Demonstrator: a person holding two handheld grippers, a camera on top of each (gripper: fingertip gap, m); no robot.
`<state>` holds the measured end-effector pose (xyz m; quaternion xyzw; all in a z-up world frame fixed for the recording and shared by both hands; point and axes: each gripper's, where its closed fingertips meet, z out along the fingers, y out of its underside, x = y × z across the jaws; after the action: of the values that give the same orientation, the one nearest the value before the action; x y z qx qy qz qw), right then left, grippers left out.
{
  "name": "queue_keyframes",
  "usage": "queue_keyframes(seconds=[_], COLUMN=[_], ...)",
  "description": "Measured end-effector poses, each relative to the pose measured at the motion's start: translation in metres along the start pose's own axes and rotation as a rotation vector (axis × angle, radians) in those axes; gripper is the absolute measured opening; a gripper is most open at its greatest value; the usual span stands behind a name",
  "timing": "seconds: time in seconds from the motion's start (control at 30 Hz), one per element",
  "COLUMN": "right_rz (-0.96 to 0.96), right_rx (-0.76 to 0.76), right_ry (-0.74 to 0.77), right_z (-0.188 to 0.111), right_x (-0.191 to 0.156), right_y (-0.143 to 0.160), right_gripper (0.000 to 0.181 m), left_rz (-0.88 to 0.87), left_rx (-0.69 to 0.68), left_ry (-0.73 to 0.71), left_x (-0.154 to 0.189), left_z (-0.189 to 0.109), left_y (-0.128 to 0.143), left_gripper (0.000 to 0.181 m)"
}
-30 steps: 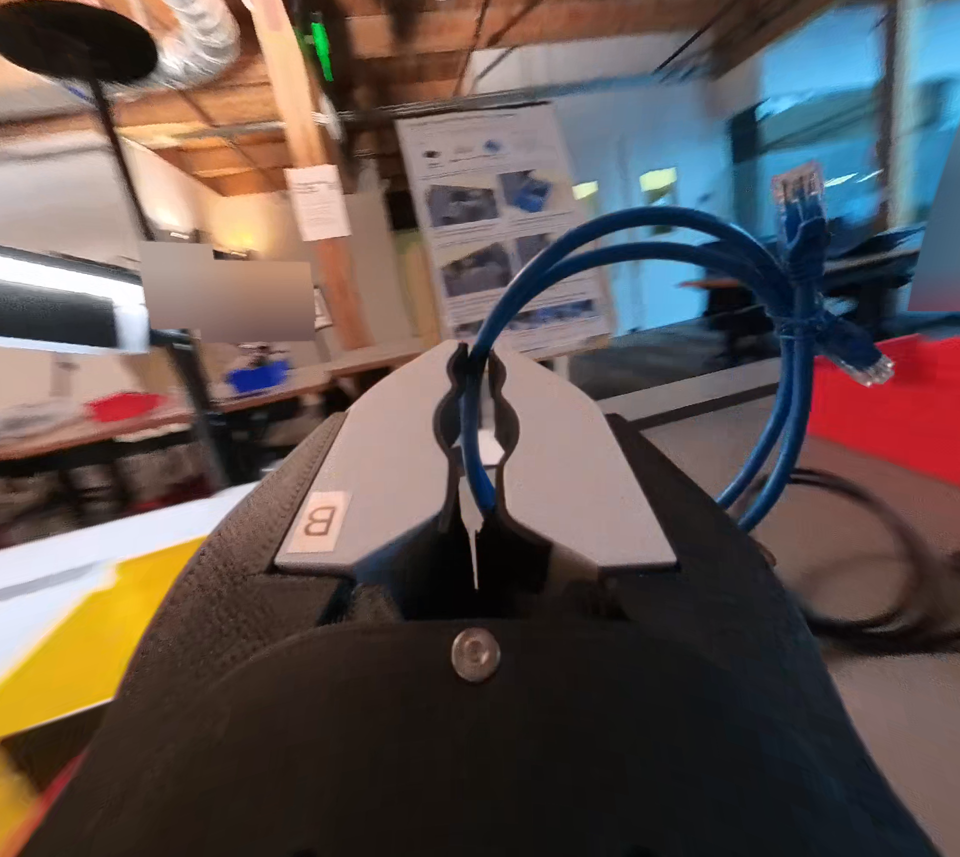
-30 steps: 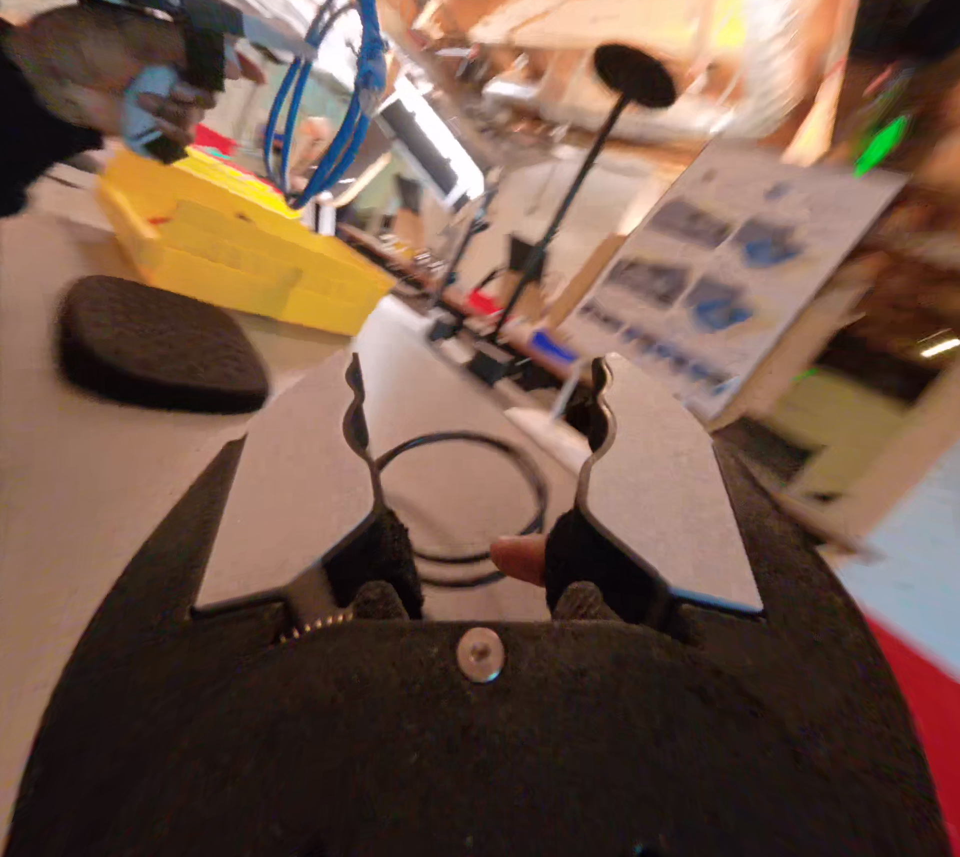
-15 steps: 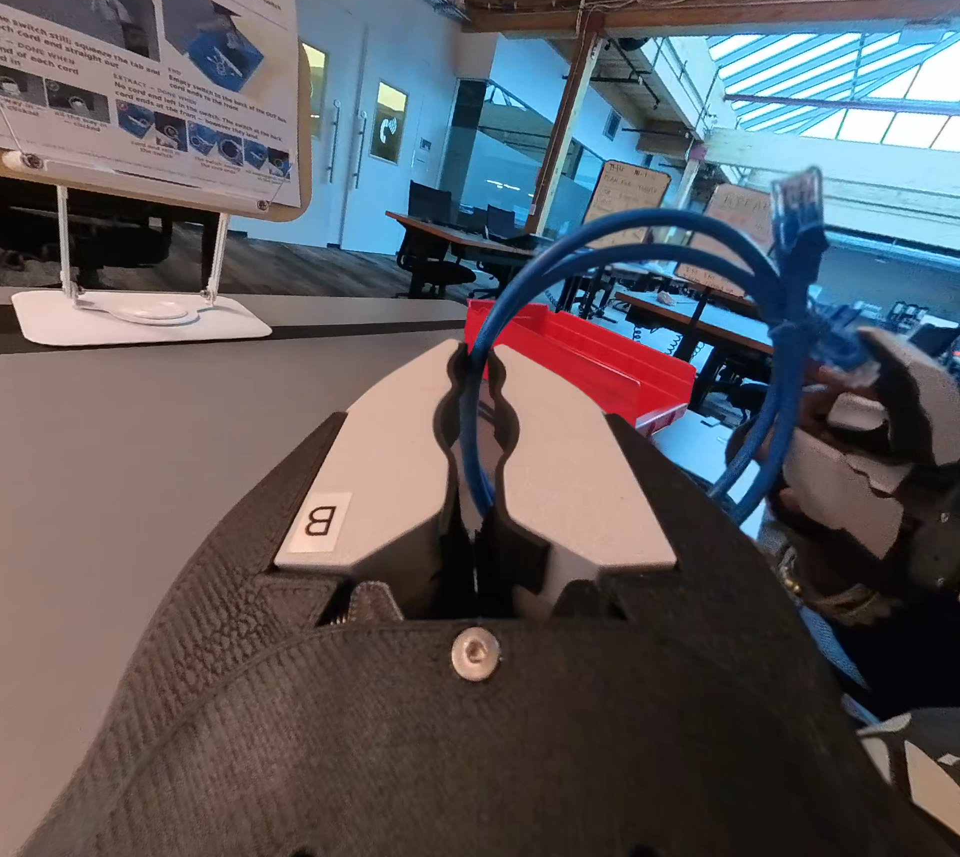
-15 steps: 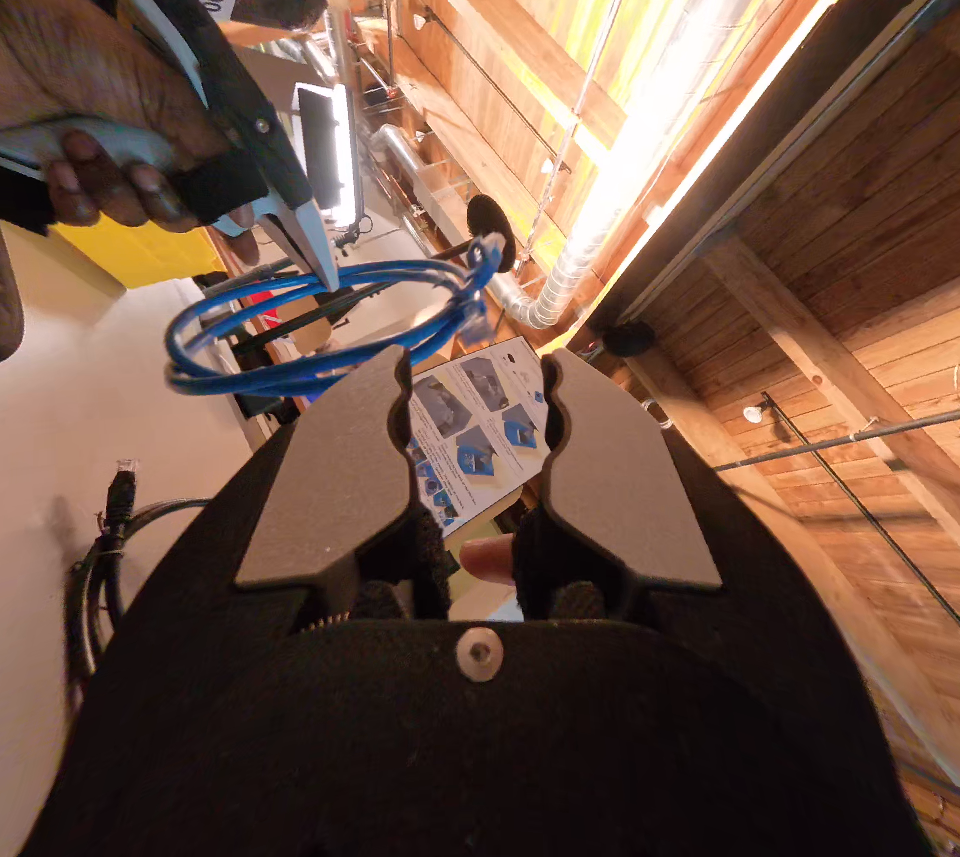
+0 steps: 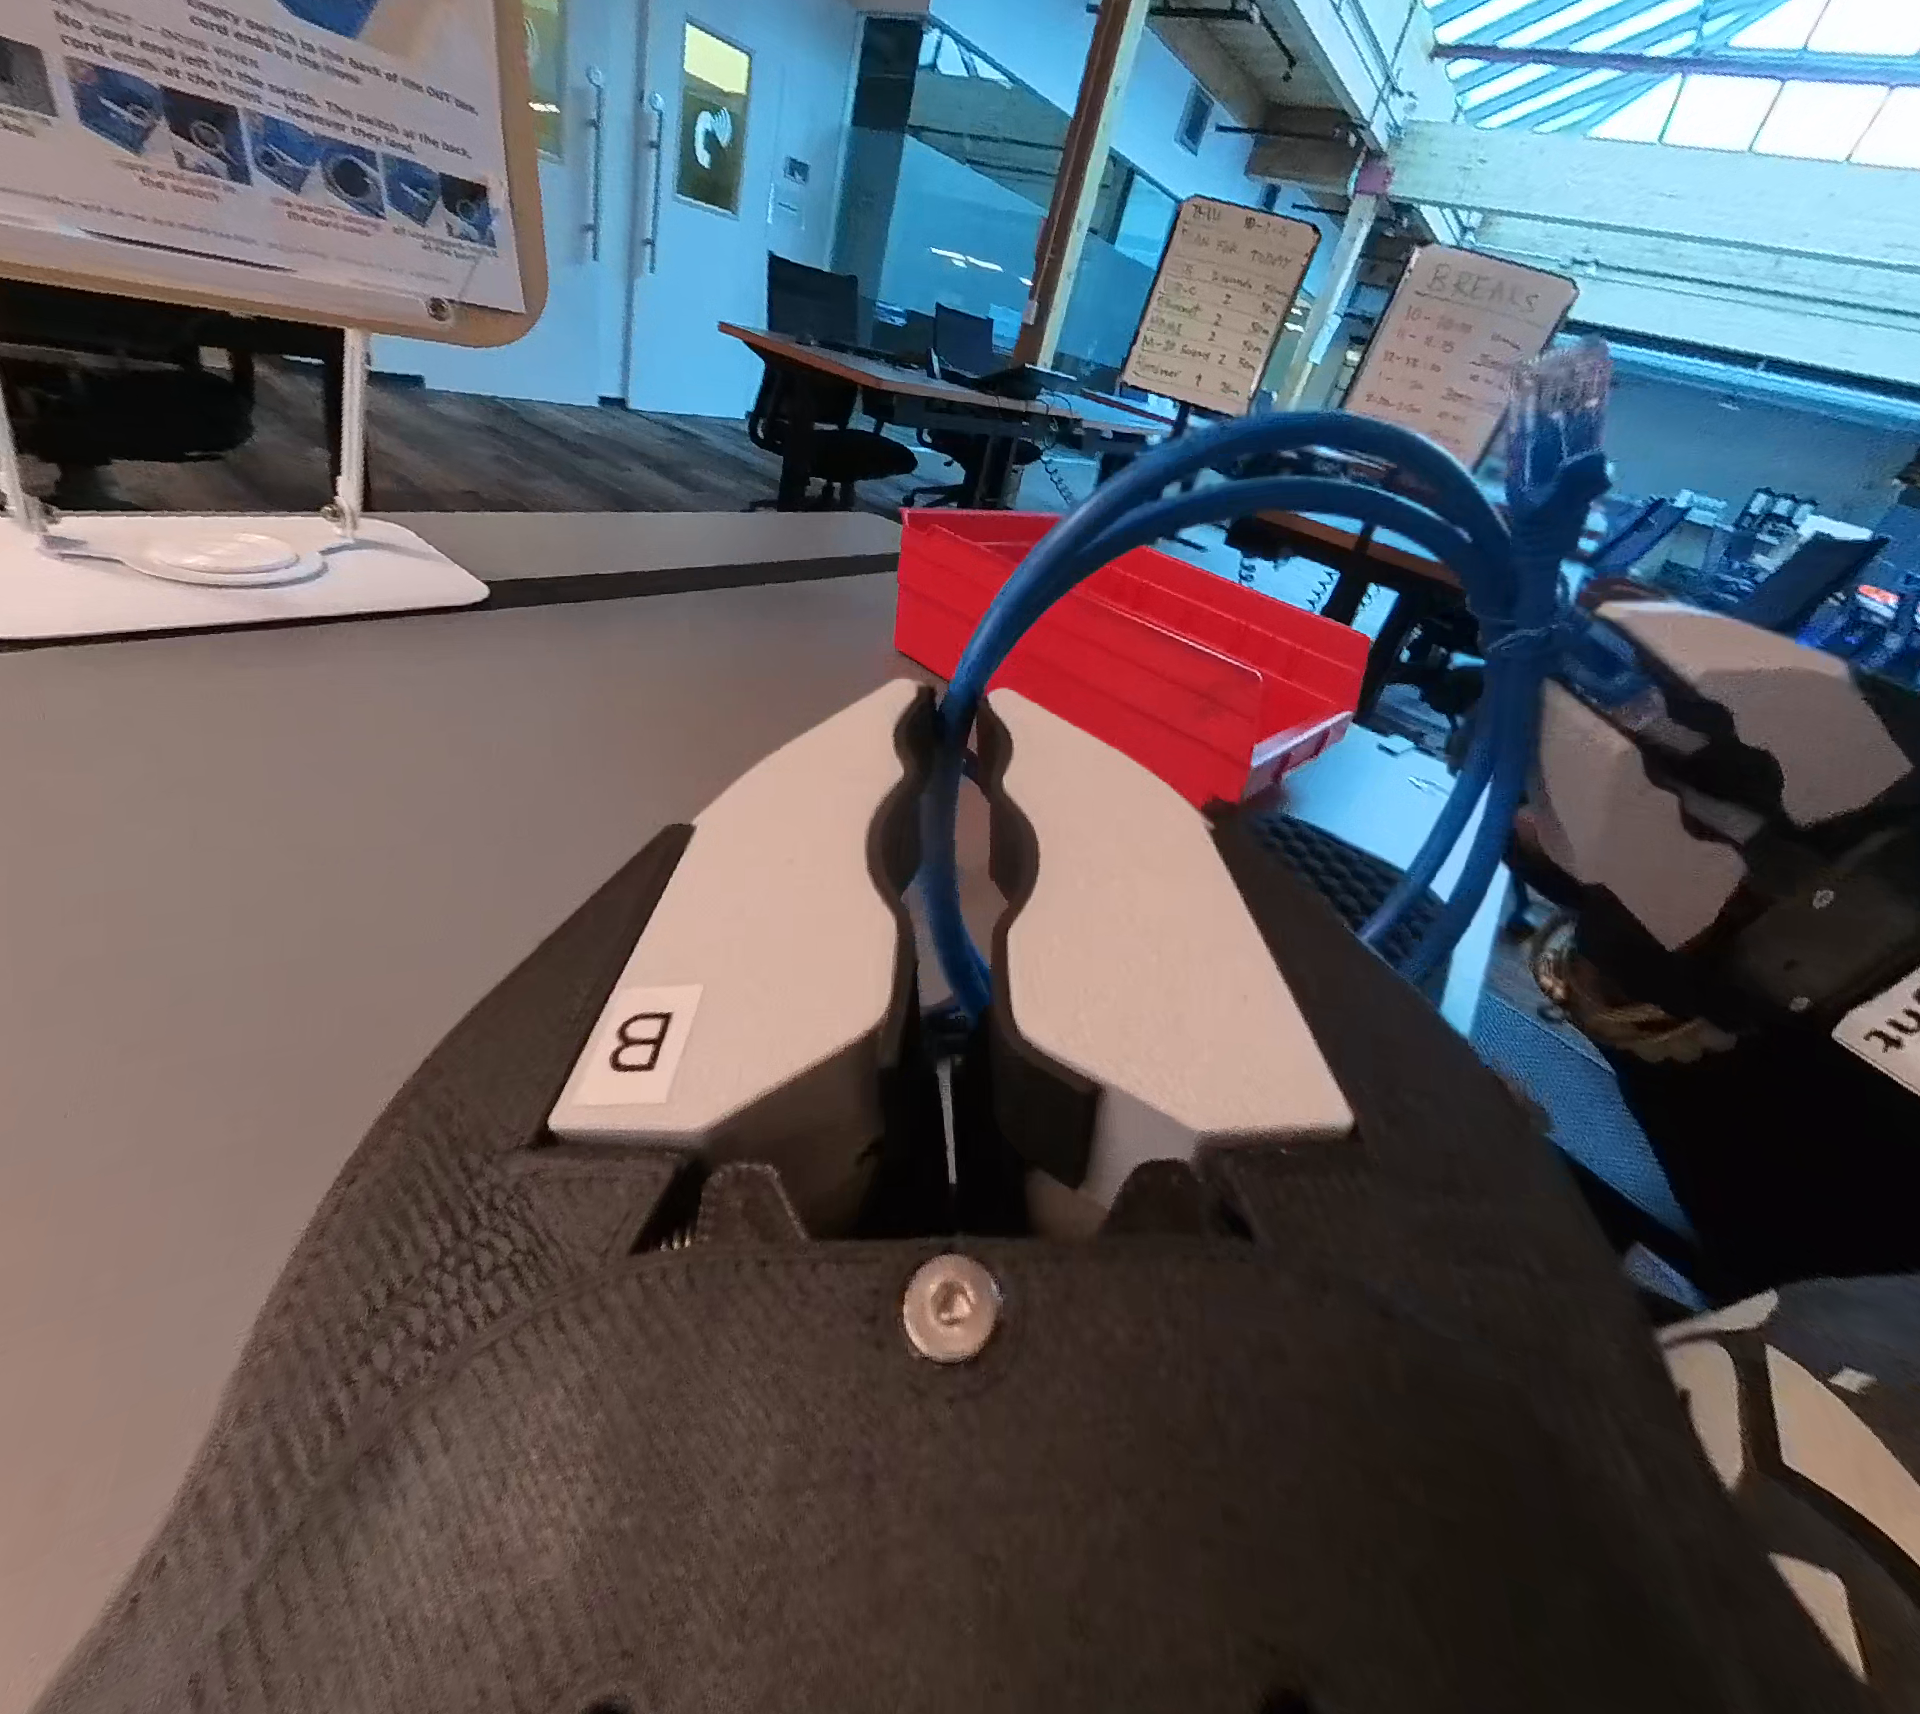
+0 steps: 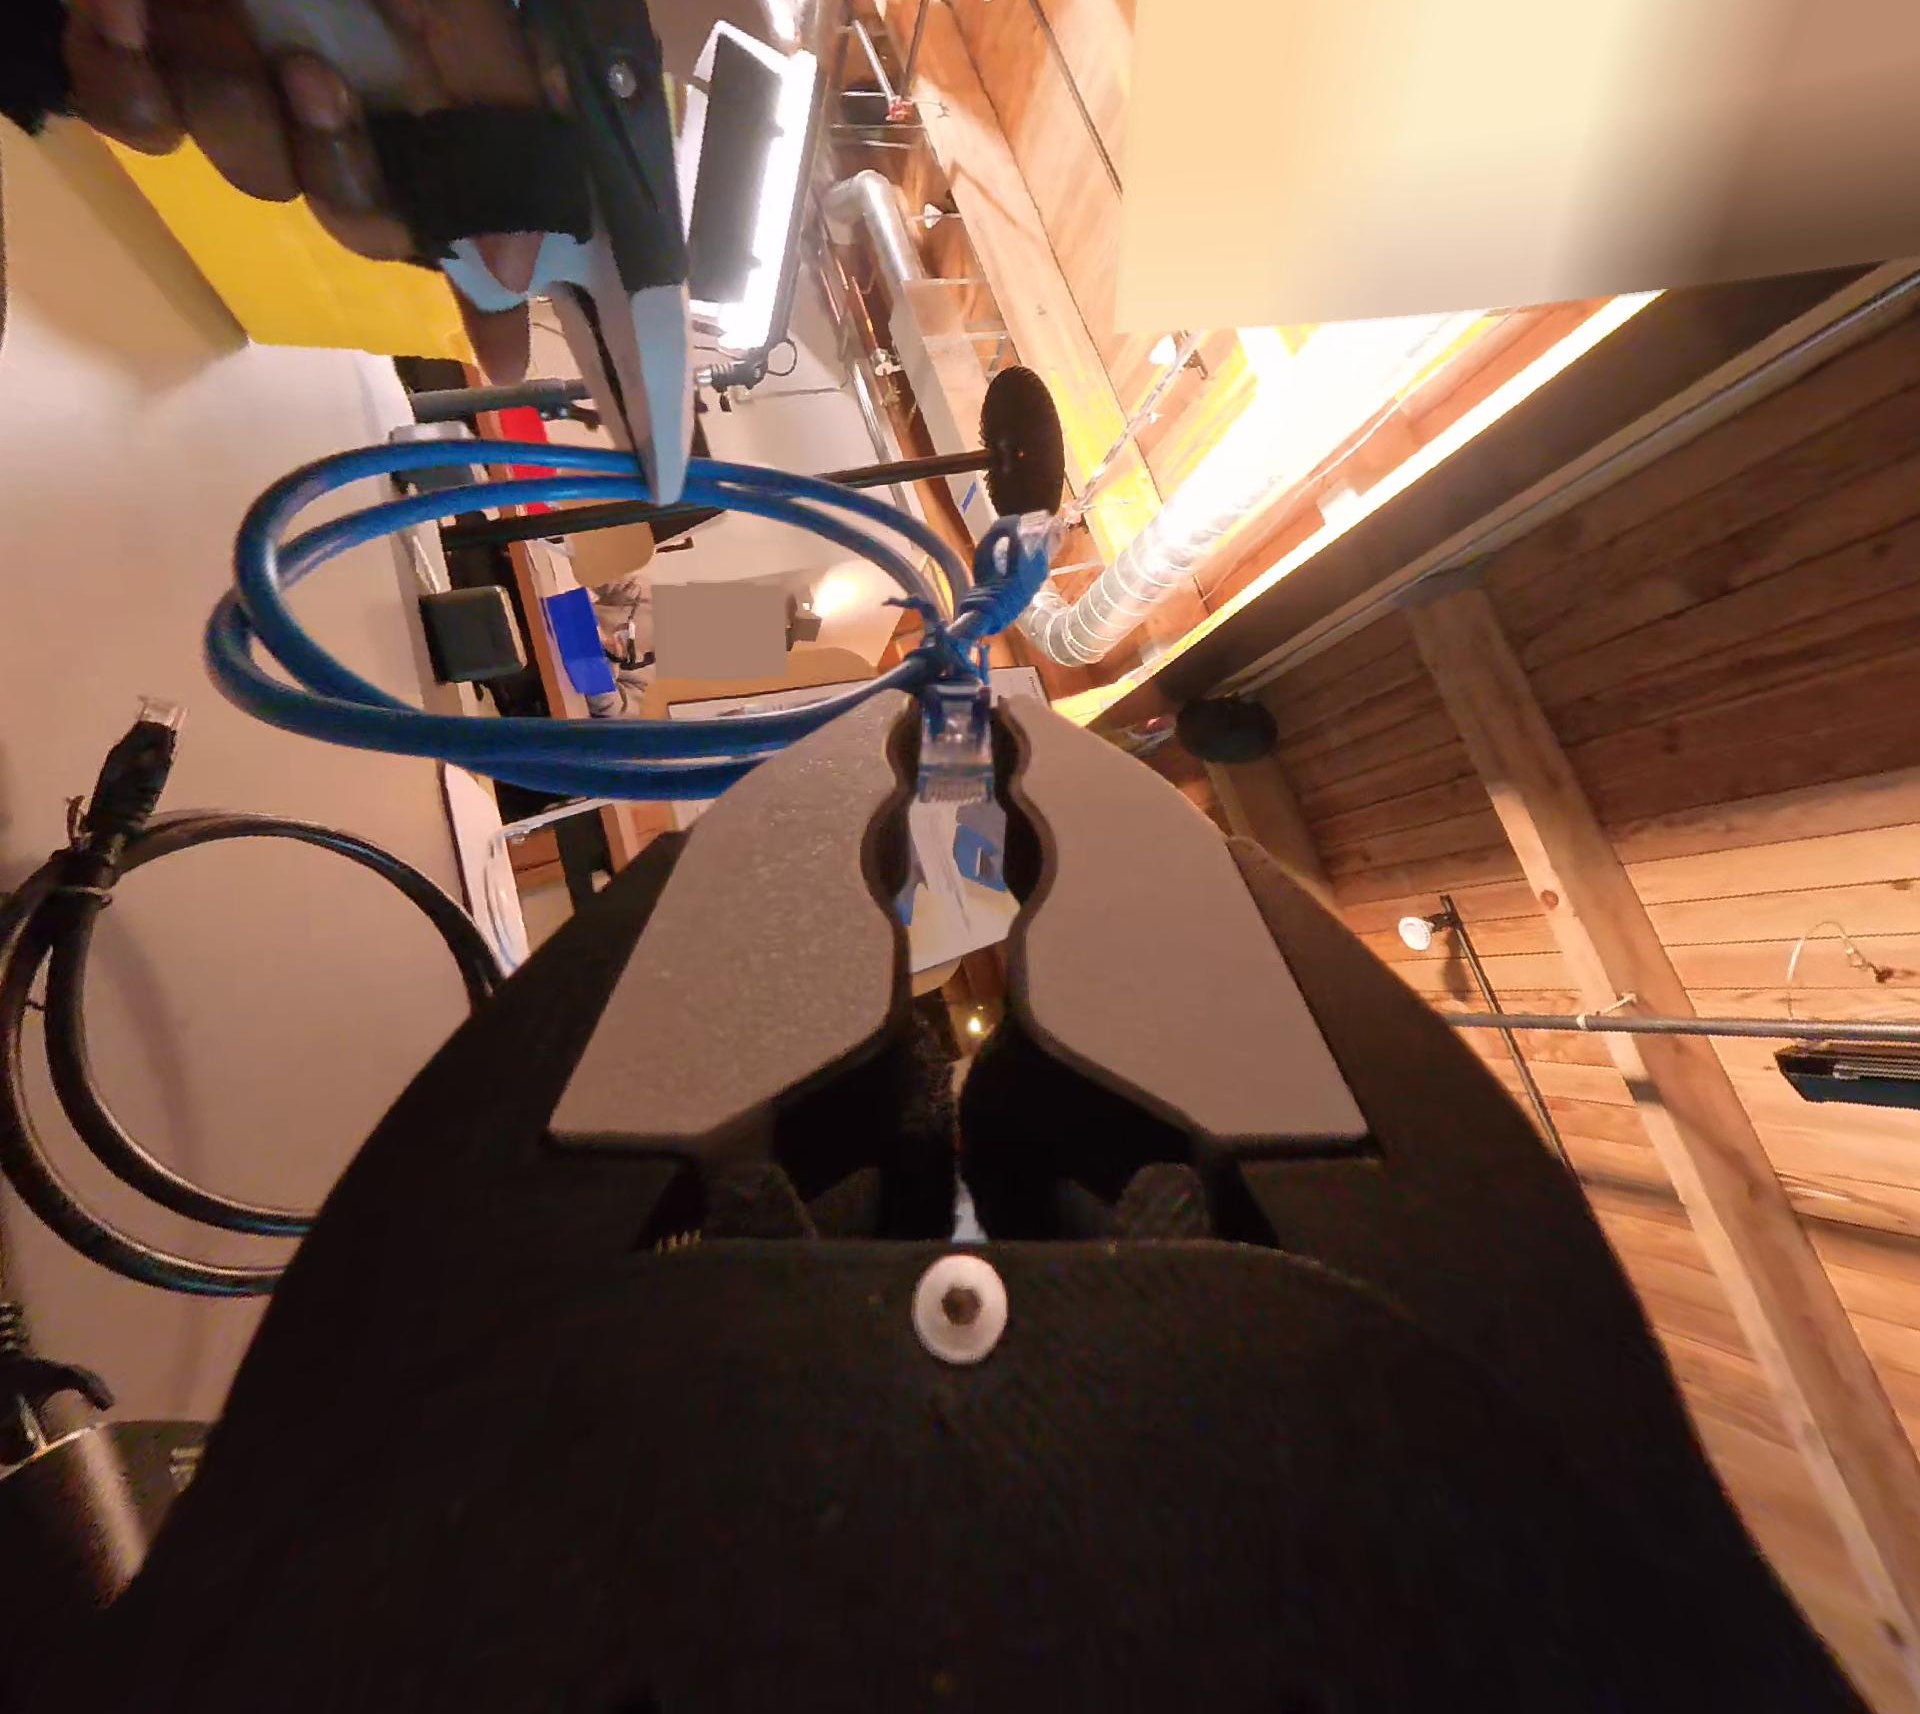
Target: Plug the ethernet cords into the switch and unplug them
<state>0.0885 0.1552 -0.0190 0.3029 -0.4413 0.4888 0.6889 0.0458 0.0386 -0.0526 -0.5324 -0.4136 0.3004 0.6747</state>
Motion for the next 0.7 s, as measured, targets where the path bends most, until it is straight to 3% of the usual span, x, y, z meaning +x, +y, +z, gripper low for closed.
queue_keyframes(seconds=[0.07,0.17,0.27,0.37,0.43,0.5,0.6,0.7], right_rz=[0.012,0.138,0.441,0.840,1.093,1.302,1.635,1.918], right_rx=[-0.016,-0.002,0.063,0.209,0.324,0.407,0.515,0.501], right_ry=[0.005,0.033,0.058,0.039,-0.022,-0.096,-0.236,-0.352], right_z=[0.000,-0.002,-0.007,-0.011,-0.010,-0.005,0.005,0.018], right_x=[0.004,0.021,0.043,0.057,0.059,0.055,0.039,0.012], right_y=[0.004,0.010,0.018,0.019,0.012,0.004,-0.015,-0.024], right_gripper=[0.011,0.012,0.011,0.011,0.011,0.011,0.012,0.011], left_rz=[0.021,0.030,-0.015,-0.116,-0.115,-0.063,0.086,0.244], left_rx=[-0.002,0.123,0.375,0.584,0.527,0.378,0.253,0.238], left_ry=[0.021,0.160,0.319,0.308,0.263,0.239,0.383,0.460], left_x=[0.003,0.020,0.029,0.003,-0.012,-0.010,0.040,0.080], left_z=[0.000,-0.009,-0.035,-0.056,-0.045,-0.022,-0.002,0.004], left_y=[0.000,-0.020,-0.055,-0.076,-0.062,-0.035,-0.002,0.016], left_gripper=[0.007,0.008,0.016,0.018,0.019,0.028,0.040,0.044])
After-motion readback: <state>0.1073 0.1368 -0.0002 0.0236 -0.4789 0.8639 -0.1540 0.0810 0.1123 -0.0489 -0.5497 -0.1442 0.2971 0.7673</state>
